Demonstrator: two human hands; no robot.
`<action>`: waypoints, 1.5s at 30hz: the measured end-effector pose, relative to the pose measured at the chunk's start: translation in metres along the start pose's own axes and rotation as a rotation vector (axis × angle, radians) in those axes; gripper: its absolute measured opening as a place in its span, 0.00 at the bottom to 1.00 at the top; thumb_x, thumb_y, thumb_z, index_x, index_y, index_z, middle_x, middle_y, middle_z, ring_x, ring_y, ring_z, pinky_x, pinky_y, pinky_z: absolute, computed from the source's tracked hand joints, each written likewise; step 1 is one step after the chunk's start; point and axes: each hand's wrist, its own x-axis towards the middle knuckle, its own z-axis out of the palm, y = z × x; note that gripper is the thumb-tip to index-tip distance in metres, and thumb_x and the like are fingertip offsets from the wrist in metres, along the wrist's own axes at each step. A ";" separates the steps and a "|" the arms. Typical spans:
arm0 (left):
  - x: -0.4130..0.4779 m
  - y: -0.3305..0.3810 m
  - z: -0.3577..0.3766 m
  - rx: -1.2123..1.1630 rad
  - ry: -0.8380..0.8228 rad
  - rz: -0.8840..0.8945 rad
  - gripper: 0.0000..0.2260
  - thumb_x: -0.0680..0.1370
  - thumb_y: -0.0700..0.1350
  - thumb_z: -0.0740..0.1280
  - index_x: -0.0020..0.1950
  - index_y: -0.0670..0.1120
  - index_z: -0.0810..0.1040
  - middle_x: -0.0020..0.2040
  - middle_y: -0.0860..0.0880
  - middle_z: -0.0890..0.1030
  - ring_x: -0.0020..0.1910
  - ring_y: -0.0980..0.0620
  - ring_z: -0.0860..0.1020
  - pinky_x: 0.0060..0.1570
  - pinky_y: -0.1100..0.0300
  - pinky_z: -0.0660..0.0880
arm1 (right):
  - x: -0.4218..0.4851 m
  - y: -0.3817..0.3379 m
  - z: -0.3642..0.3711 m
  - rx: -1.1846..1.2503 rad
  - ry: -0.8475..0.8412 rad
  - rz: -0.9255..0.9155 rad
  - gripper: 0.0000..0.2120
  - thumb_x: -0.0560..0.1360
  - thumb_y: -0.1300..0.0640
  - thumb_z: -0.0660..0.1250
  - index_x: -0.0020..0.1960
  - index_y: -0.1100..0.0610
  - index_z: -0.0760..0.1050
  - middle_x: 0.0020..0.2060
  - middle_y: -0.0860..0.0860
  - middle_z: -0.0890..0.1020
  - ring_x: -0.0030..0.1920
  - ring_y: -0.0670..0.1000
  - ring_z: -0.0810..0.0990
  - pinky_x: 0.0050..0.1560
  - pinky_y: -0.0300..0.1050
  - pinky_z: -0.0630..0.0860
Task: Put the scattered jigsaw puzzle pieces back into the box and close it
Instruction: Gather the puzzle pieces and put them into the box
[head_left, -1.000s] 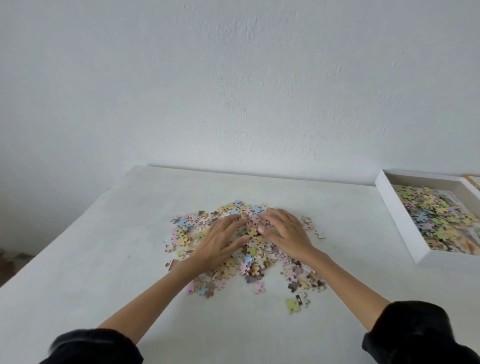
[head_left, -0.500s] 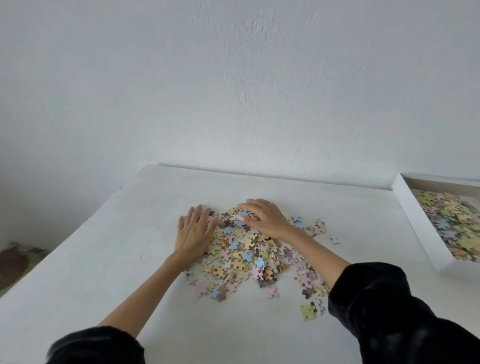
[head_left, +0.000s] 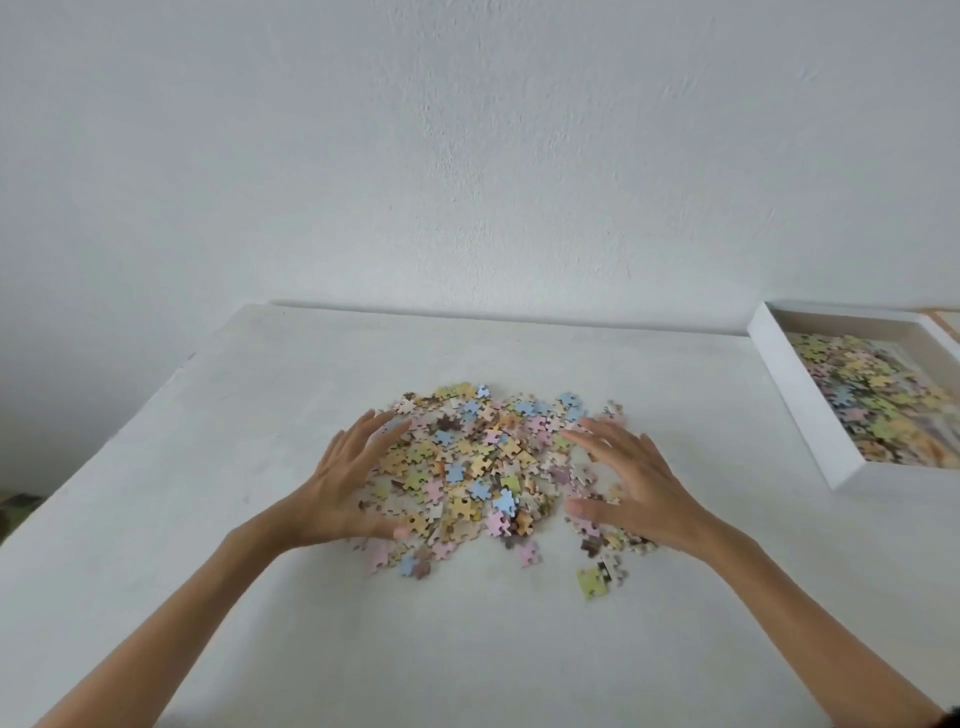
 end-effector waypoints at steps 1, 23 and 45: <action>-0.005 0.000 0.003 0.001 0.002 0.034 0.48 0.58 0.80 0.58 0.72 0.65 0.44 0.76 0.57 0.45 0.75 0.55 0.41 0.72 0.40 0.47 | -0.009 0.001 0.003 -0.016 -0.017 0.000 0.44 0.56 0.18 0.47 0.69 0.32 0.47 0.74 0.41 0.49 0.73 0.41 0.44 0.74 0.58 0.40; 0.014 0.030 0.017 0.197 -0.064 -0.014 0.55 0.55 0.80 0.56 0.73 0.60 0.34 0.77 0.49 0.39 0.75 0.50 0.36 0.72 0.44 0.36 | 0.015 -0.037 0.039 -0.248 -0.051 -0.111 0.54 0.53 0.21 0.51 0.69 0.38 0.27 0.71 0.48 0.27 0.72 0.55 0.28 0.69 0.59 0.32; 0.015 0.042 0.020 0.005 0.232 0.186 0.14 0.66 0.53 0.66 0.51 0.56 0.75 0.47 0.57 0.80 0.39 0.54 0.78 0.34 0.54 0.76 | 0.038 -0.046 0.043 -0.020 0.240 -0.326 0.18 0.66 0.49 0.61 0.54 0.53 0.75 0.46 0.48 0.80 0.34 0.42 0.73 0.32 0.35 0.72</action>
